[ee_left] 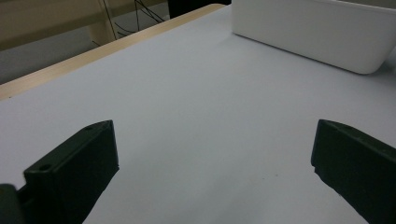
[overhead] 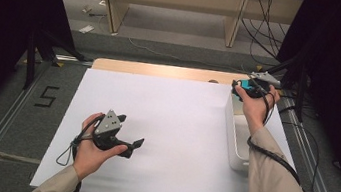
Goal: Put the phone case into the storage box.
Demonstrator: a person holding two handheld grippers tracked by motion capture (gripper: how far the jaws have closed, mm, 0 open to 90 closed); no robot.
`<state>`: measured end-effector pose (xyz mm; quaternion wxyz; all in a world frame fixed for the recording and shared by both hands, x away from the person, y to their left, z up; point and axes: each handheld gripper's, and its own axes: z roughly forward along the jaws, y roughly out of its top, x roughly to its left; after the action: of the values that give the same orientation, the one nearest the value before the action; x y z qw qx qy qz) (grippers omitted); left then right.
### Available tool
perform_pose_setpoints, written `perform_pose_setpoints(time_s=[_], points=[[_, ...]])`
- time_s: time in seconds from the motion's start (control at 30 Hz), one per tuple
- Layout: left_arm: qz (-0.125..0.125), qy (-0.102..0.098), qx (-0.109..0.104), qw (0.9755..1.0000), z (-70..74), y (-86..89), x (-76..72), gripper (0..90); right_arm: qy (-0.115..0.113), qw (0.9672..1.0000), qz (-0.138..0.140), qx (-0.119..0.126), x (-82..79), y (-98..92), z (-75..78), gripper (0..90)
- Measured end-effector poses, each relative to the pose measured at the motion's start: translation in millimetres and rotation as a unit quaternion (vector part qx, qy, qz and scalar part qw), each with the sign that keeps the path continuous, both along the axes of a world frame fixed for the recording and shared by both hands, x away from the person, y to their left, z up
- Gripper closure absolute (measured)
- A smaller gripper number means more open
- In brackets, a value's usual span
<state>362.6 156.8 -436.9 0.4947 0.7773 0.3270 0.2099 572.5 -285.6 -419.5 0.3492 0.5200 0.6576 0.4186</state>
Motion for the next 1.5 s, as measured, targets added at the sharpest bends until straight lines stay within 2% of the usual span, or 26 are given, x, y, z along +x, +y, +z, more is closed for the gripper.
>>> perform_pose_setpoints(time_s=[0.27,0.5,0.6,1.13,1.3,1.5], points=[[-0.001,0.000,0.001,1.0000,-0.2,-0.1,0.1,0.0,0.010,0.9999,0.005,0.000,0.4,-0.6,0.2,5.8],[-0.001,0.001,0.001,1.0000,-0.4,0.0,0.3,0.0,0.012,0.9995,0.013,0.025,-2.4,-2.6,4.8,3.2],[0.000,0.000,0.001,1.0000,-0.3,0.0,0.2,0.0,0.009,0.9993,0.016,0.032,-5.0,-3.0,7.2,2.7],[0.001,-0.001,0.002,1.0000,0.3,-0.1,0.0,0.0,-0.007,0.9990,0.032,0.031,-20.3,-4.4,22.1,1.7],[0.001,-0.002,0.001,1.0000,0.8,-0.3,-0.3,0.0,-0.008,0.9994,0.016,0.030,-18.2,-9.8,20.1,2.1],[0.001,-0.001,0.002,1.0000,0.1,0.1,0.2,0.0,-0.014,0.9992,0.027,0.026,-24.1,-8.6,22.1,2.7]])
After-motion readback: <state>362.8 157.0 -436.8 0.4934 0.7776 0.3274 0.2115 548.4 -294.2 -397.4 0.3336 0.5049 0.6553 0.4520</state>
